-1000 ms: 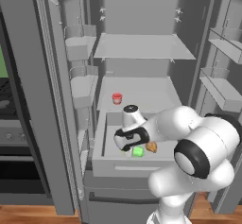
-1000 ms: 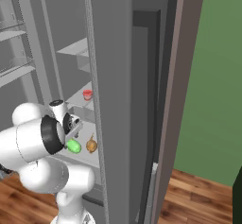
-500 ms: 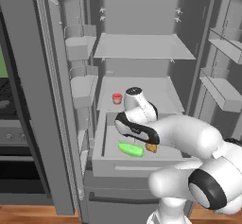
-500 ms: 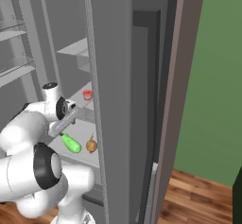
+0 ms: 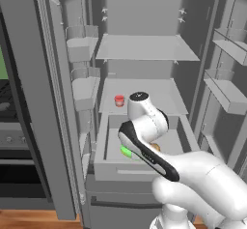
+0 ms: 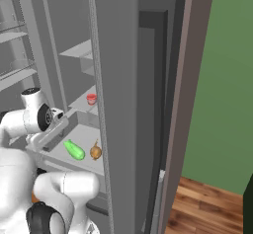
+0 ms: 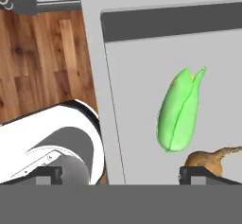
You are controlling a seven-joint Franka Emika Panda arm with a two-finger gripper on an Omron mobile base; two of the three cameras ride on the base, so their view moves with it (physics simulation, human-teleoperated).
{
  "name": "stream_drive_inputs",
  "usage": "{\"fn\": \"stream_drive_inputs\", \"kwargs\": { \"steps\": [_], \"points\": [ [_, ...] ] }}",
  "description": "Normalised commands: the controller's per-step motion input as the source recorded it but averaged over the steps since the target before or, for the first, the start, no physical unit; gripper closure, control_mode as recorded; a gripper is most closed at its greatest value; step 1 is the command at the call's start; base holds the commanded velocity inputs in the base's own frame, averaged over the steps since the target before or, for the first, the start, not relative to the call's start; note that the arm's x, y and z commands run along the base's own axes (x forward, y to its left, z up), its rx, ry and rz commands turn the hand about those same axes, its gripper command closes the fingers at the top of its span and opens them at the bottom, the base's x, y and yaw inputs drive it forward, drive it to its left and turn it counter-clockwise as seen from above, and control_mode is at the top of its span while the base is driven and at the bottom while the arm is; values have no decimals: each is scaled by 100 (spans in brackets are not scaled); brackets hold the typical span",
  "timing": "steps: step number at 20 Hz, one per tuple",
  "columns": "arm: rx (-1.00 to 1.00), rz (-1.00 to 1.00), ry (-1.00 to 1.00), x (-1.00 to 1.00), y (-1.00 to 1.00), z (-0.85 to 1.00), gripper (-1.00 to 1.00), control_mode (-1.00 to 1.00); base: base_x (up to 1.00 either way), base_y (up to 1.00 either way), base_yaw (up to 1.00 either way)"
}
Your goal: Place the corn and onion inside the fridge drawer. Close the drawer after placing the vegetables.
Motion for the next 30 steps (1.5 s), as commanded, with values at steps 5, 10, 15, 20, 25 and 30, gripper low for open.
{"fn": "stream_drive_inputs", "kwargs": {
  "steps": [5, 10, 15, 20, 25, 30],
  "points": [
    [0, 4, 0, -67, 35, -12, -100, -100, 0, 0, 0],
    [0, 9, 0, -33, 28, -14, -100, -100, 0, 0, 0],
    [0, 10, 0, -29, 22, -33, -100, -100, 0, 0, 0],
    [-3, 11, 7, -13, 28, -52, -100, -100, 0, 0, 0],
    [-6, 7, 15, 7, 37, -66, -100, -100, 0, 0, 0],
    [0, 4, 8, 47, 14, -57, -100, -100, 0, 0, 0]
  ]
}}
